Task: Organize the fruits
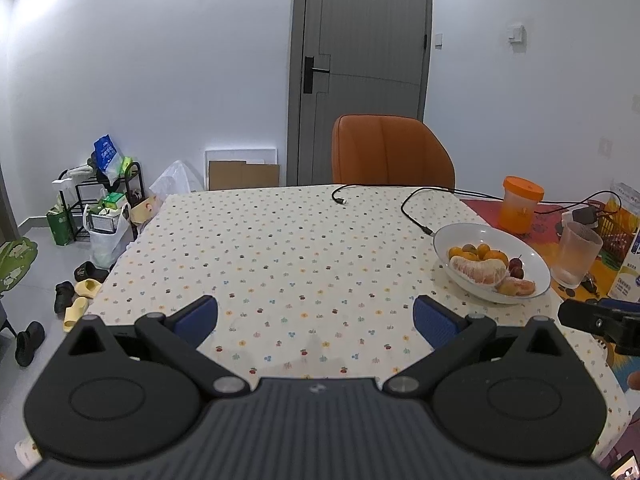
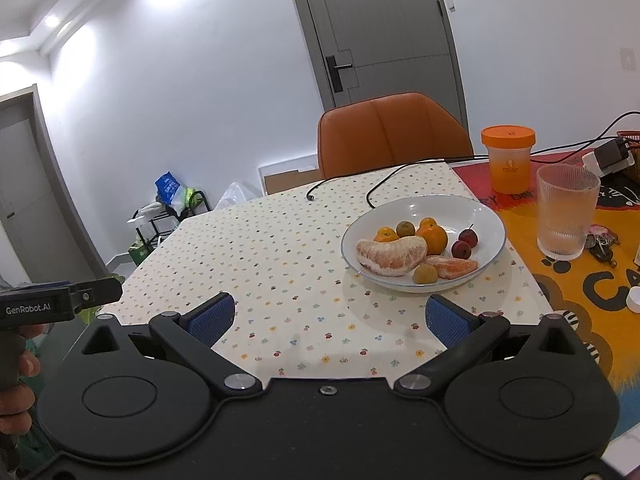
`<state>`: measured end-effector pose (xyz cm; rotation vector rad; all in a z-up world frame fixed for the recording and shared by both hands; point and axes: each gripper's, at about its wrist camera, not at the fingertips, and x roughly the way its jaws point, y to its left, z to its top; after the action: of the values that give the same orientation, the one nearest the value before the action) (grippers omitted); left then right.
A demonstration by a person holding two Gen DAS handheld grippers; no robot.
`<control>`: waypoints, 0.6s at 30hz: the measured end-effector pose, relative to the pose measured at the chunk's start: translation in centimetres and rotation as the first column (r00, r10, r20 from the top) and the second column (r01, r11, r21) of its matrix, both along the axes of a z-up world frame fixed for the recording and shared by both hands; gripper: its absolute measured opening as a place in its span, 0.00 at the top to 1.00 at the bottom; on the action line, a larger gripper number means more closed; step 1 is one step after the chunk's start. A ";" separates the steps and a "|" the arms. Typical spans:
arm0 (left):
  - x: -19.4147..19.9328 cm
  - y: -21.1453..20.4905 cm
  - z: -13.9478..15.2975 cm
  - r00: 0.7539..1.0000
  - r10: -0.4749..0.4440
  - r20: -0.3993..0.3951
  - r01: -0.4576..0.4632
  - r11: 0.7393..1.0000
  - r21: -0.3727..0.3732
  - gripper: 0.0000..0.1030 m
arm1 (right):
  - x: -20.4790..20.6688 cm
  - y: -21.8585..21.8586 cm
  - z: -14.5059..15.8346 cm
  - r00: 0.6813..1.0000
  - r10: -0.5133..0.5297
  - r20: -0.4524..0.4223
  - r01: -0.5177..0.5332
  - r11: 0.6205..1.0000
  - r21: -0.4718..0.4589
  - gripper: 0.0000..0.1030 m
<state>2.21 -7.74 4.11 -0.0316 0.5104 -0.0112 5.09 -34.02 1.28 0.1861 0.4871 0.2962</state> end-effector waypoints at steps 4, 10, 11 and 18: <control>0.0 0.0 -0.1 1.000 -0.002 -0.003 0.002 1.000 0.001 0.00 | 0.0 -0.1 0.0 1.000 0.000 0.000 0.000 1.000 0.000 0.00; 0.0 0.0 -0.2 1.000 0.001 -0.009 -0.001 1.000 -0.002 0.00 | 0.0 0.0 0.0 1.000 0.000 -0.002 0.000 1.000 0.000 0.00; 0.0 0.0 -0.2 1.000 0.000 -0.010 -0.001 1.000 -0.002 0.00 | 0.0 0.0 0.0 1.000 0.000 -0.001 0.000 1.000 0.000 0.00; 0.0 0.1 -0.2 1.000 0.001 -0.012 -0.001 1.000 -0.005 0.00 | 0.1 -0.1 -0.1 1.000 0.000 -0.006 0.000 1.000 0.000 0.00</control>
<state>2.19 -7.65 3.89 -0.0366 0.5220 -0.0116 5.16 -34.10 1.18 0.1874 0.4925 0.2956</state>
